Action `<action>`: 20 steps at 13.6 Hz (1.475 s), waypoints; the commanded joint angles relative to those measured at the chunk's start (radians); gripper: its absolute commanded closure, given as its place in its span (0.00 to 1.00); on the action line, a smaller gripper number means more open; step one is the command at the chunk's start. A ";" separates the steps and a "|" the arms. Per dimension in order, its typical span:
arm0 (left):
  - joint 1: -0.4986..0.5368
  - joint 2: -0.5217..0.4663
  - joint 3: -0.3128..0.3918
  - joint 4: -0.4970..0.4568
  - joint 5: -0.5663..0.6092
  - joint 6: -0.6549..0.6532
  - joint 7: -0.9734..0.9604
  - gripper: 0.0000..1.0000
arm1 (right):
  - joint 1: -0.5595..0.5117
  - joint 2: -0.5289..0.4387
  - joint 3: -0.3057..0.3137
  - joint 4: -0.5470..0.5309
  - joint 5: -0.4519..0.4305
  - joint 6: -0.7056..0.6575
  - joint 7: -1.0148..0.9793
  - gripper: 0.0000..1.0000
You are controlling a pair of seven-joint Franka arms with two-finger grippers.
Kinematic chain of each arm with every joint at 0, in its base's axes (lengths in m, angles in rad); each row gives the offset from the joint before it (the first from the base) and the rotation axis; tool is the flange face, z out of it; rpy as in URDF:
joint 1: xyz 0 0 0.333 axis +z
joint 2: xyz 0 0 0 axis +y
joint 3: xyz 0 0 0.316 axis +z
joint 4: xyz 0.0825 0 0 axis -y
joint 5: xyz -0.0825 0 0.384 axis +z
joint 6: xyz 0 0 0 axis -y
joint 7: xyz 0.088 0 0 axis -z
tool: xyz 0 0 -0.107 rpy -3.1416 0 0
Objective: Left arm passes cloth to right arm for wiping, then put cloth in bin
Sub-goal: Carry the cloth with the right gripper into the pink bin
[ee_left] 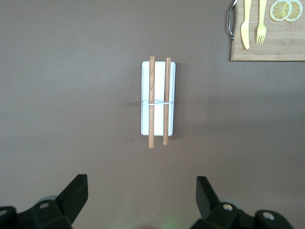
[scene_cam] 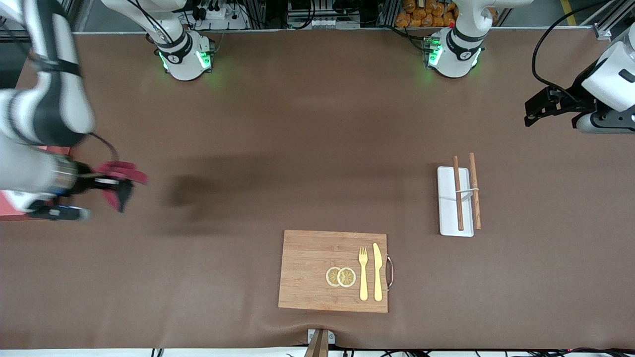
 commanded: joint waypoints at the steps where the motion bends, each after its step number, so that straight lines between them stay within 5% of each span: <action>1: 0.004 -0.013 -0.007 0.002 0.026 -0.014 0.017 0.00 | -0.199 -0.003 0.020 0.070 -0.028 -0.063 -0.298 1.00; 7: 0.001 -0.014 -0.007 0.002 0.026 -0.014 0.017 0.00 | -0.525 0.120 0.021 0.112 -0.094 0.083 -0.794 1.00; 12: -0.001 -0.014 -0.009 0.002 0.021 -0.014 0.017 0.00 | -0.645 0.311 0.027 0.112 -0.073 0.285 -0.960 1.00; 13: -0.001 -0.014 -0.011 0.002 0.018 -0.014 0.017 0.00 | -0.650 0.339 0.027 0.112 -0.053 0.310 -0.964 0.58; 14: -0.001 -0.013 -0.012 0.002 0.017 -0.014 0.017 0.00 | -0.652 0.361 0.026 0.112 -0.021 0.318 -0.963 0.03; 18: 0.001 -0.008 -0.053 0.002 0.023 -0.011 0.007 0.00 | -0.640 0.339 0.026 0.147 0.020 0.293 -0.955 0.00; 20: 0.001 -0.005 -0.054 0.002 0.024 -0.002 0.006 0.00 | -0.615 0.315 0.027 0.193 0.012 0.179 -0.946 0.00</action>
